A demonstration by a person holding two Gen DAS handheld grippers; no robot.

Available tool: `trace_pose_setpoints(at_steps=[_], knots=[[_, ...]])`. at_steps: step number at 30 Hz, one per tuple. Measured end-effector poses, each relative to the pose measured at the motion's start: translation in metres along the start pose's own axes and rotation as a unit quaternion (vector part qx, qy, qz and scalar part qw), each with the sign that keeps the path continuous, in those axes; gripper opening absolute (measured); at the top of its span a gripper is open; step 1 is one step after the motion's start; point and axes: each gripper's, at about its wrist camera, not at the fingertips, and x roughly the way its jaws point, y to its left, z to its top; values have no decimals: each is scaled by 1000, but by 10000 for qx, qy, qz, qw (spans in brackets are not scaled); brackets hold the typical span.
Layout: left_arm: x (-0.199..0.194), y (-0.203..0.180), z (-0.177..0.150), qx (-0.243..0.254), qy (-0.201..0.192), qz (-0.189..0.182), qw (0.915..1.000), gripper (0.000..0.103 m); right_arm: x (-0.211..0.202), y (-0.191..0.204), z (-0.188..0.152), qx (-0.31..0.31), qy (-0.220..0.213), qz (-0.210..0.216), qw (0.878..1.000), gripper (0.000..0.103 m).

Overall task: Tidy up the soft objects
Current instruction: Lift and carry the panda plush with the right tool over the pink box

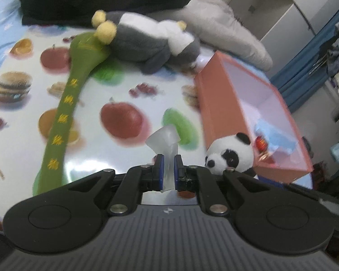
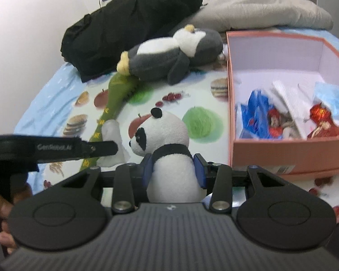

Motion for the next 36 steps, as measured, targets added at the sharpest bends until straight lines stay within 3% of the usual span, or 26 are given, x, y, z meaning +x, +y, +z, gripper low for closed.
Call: trace_pose_setpoints(at_steps=[13,20,28,36], knots=[[-17,-90,61,473,-578,-490,9960,10,-59,-38,69,59,-987,-288,9947,43],[14,-144,77,697,-586,-860,9921,10,-80,-82,88,120,-1406,-693,9876,43],[88,-195,78,991,-200,-807,9916,11,-55,-153,87,564,-1070,-1022,9874,43],[164,-210,75,989,472,-675,9917,11,-7,-212,86,850,-500,-1100,9890,43]])
